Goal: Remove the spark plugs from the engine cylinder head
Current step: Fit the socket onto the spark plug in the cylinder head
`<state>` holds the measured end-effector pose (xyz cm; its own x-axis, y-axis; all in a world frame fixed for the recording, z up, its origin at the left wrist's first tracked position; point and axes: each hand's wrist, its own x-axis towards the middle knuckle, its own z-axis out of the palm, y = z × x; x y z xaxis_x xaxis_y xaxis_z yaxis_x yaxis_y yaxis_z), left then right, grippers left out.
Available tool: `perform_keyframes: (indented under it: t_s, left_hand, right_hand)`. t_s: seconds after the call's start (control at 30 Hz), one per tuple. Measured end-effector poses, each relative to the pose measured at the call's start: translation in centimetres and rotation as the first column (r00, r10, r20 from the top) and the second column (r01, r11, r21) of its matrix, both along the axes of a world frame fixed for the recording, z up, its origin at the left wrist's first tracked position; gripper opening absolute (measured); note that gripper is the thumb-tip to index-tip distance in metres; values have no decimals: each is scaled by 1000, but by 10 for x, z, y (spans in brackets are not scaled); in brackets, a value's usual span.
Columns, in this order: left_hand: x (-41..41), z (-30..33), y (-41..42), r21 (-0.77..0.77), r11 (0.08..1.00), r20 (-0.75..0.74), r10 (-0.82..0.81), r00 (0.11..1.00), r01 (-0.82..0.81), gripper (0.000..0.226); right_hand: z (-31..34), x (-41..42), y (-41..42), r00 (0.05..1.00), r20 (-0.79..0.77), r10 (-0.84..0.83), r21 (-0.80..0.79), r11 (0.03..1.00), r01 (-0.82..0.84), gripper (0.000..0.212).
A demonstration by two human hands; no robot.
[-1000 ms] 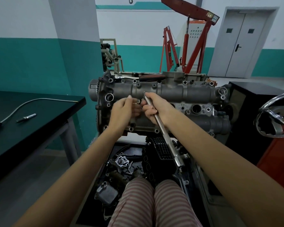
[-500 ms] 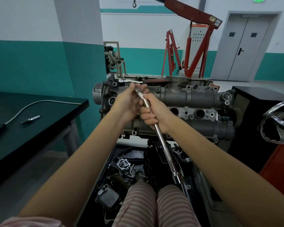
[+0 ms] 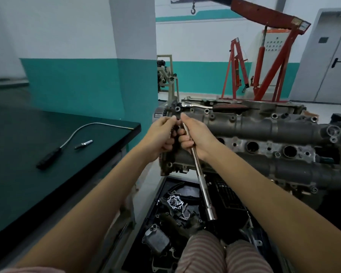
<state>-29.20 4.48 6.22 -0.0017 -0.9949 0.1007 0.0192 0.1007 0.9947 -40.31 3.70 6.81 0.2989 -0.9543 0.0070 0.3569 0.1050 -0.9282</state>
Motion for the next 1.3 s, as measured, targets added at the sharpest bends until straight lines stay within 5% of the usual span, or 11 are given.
perform_keyframes:
  t_s: [0.27, 0.4, 0.57, 0.7, 0.87, 0.93, 1.03, 1.23, 1.3]
  left_hand:
    - [112, 13, -13, -139, 953, 215, 295, 931, -270, 23]
    - [170, 8, -28, -55, 953, 368, 297, 881, -298, 30]
    - [225, -21, -54, 24, 934, 374, 322, 869, -357, 29]
    - [255, -66, -71, -150, 875, 780, 391, 488, -461, 23]
    - [267, -97, -86, -326, 816, 920, 389, 37, -477, 26]
    - [269, -101, -89, -382, 785, 912, 407, -58, -488, 26]
    - [272, -107, -91, -412, 751, 896, 436, -81, -516, 27]
    - [268, -97, -75, -446, 720, 845, 535, 16, -532, 30]
    - [256, -85, -64, -433, 703, 786, 601, 146, -564, 26]
  right_hand:
    - [6, 135, -25, 997, -56, 46, 3, 999, -46, 21]
    - [-10, 195, -46, 994, -82, 73, 53, 996, -69, 28]
    - [-49, 248, -78, 985, -153, 84, 119, 991, -66, 30]
    - [-82, 272, -97, 970, -219, 102, 223, 973, -52, 32]
    - [-93, 298, -110, 925, -351, 143, 219, 973, -68, 14]
    - [-94, 302, -112, 915, -379, 137, 209, 976, -60, 11]
    - [-93, 302, -112, 927, -343, 151, 242, 968, -68, 22]
    - [-89, 289, -105, 965, -222, 139, 291, 954, -70, 25]
    - [-81, 279, -100, 972, -208, 108, 294, 955, -43, 25]
